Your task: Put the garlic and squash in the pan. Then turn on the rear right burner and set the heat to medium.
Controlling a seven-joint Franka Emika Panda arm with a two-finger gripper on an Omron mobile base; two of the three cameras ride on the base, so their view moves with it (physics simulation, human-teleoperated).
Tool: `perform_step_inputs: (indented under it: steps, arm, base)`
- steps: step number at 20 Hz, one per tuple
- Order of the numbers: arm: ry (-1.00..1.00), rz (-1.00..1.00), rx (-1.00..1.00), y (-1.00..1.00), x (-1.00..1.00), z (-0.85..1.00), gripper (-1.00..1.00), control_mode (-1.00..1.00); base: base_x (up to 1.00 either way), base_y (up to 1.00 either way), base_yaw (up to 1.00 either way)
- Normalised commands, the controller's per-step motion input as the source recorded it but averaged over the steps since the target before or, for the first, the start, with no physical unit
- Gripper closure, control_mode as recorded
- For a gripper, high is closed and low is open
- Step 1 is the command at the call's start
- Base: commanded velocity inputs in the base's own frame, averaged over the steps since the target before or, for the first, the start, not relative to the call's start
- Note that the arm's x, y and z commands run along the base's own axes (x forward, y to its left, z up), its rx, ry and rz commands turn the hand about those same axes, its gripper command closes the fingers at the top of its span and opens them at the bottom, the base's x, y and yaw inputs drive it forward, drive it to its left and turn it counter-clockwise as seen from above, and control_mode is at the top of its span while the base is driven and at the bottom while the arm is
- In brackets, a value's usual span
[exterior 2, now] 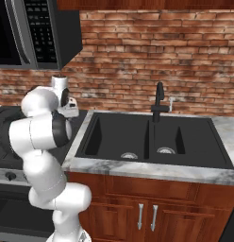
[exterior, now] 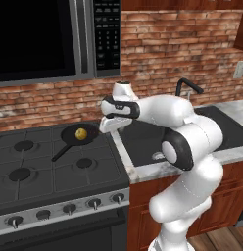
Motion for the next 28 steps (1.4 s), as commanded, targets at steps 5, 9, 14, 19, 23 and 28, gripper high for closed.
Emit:
perform_step_inputs:
  steps: [5,9,14,19,23,28]
  arm:
    - [0.0,0.03,0.04,-0.75,-0.8,0.43,-1.0,-1.0]
    - [0.01,0.01,0.01,-0.59,-0.67,0.64,-1.0,-1.0]
    - [0.11,0.0,0.0,-0.42,-0.71,0.69,-1.0,-1.0]
    - [0.12,0.0,0.01,0.0,-0.81,0.68,-1.0,-1.0]
    - [0.1,0.0,0.01,0.0,-0.86,0.51,-1.0,-1.0]
    - [0.04,-0.04,0.03,0.0,-0.74,0.08,-1.0,-1.0]
  base:
    - [0.0,0.0,0.0]
    - [0.0,0.0,0.0]
    - [0.0,0.0,0.0]
    - [0.0,0.0,0.0]
    - [0.0,0.0,0.0]
    - [0.0,0.0,0.0]
